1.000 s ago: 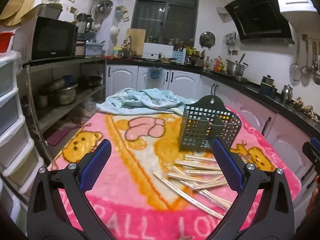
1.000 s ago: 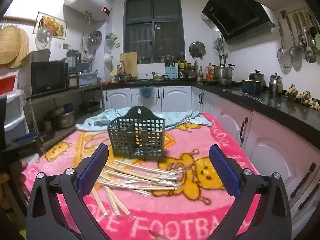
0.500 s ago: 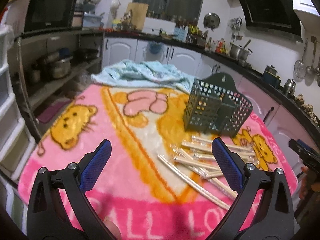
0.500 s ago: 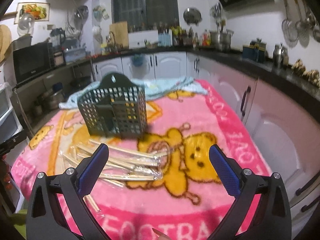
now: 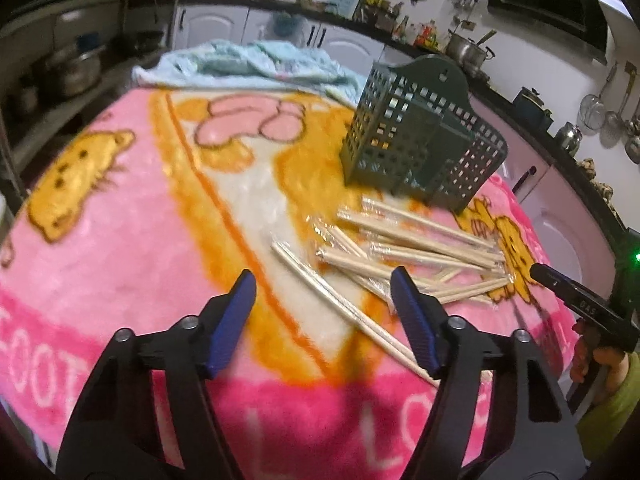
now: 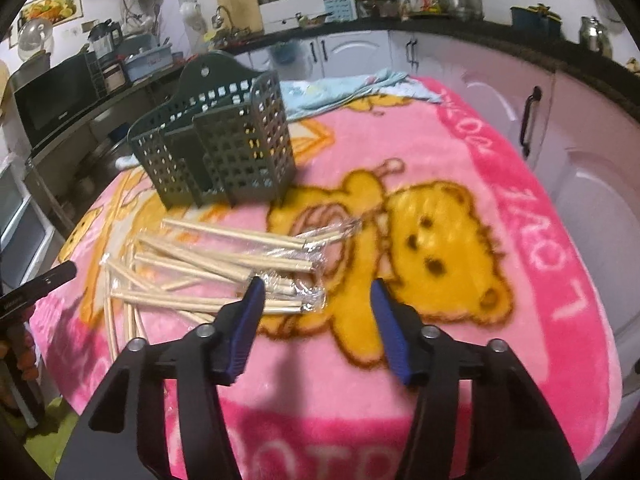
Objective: Organize utensils
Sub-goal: 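Lower both tools to the wrapped chopsticks and close the right gripper on one, then close the left gripper on a wrapped chopstick while the right gripper lifts its chopstick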
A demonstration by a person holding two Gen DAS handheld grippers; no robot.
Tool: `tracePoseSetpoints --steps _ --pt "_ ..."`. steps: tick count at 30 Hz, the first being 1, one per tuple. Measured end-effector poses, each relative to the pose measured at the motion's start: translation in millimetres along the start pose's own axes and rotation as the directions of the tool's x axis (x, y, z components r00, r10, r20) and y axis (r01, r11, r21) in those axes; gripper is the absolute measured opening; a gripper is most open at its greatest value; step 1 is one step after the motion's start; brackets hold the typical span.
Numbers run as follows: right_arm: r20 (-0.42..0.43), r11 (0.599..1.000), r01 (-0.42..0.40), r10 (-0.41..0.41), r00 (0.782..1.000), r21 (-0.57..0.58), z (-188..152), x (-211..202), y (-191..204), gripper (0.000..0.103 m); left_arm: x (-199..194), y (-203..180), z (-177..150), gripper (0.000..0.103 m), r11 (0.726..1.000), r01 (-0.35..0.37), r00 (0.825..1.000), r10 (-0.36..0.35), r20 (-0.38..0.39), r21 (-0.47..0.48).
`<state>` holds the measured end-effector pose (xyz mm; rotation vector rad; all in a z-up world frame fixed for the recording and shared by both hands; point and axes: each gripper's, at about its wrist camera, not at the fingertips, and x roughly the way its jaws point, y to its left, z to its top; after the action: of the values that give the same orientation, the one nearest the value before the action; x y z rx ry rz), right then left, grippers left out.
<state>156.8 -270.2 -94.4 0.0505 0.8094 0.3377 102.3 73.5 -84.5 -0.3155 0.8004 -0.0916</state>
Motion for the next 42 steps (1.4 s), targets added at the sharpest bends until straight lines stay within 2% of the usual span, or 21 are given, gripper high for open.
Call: tracePoseSetpoints --steps 2,4,12,14,16,20,27,31,39,42 --pt "-0.018 1.0 -0.021 0.021 1.0 -0.008 0 5 1 0.043 6 3 0 0.05 1.0 0.023 0.999 -0.023 -0.023 -0.019" --pt "-0.035 0.999 -0.039 0.039 0.999 -0.008 0 11 1 0.038 10 4 -1 0.049 0.999 0.037 0.999 -0.038 -0.033 -0.028" --pt "-0.078 0.998 -0.064 0.065 0.995 0.016 6 31 -5 0.029 25 12 2 0.045 0.993 0.088 0.993 -0.094 -0.072 -0.084" --pt "-0.088 0.997 -0.072 0.074 0.993 0.03 7 34 -8 0.025 30 15 2 0.035 0.991 0.091 0.992 -0.099 -0.082 -0.099" --pt "-0.092 0.997 -0.072 0.075 0.993 0.036 6 36 -9 0.024 31 17 2 0.034 0.99 0.091 0.991 -0.1 -0.085 -0.107" --pt "-0.093 0.997 -0.07 0.074 0.993 0.04 3 38 -11 0.015 35 20 4 0.034 0.988 0.1 0.99 -0.11 -0.087 -0.117" --pt "-0.077 0.998 -0.058 0.061 0.995 0.036 3 35 -16 0.004 40 33 17 0.034 0.986 0.069 0.994 -0.082 -0.077 -0.153" --pt "-0.074 0.998 -0.051 0.053 0.996 0.033 3 34 -18 0.003 47 47 27 0.03 0.98 0.066 0.992 -0.085 -0.098 -0.189" --pt "-0.054 0.999 -0.026 0.027 0.998 0.024 7 29 -21 0.002 54 46 32 0.026 0.982 0.072 0.989 -0.093 -0.113 -0.177" --pt "-0.047 1.0 -0.015 0.016 0.999 0.024 9 26 -23 0.002 56 52 35 0.02 0.974 0.088 0.986 -0.114 -0.118 -0.206"
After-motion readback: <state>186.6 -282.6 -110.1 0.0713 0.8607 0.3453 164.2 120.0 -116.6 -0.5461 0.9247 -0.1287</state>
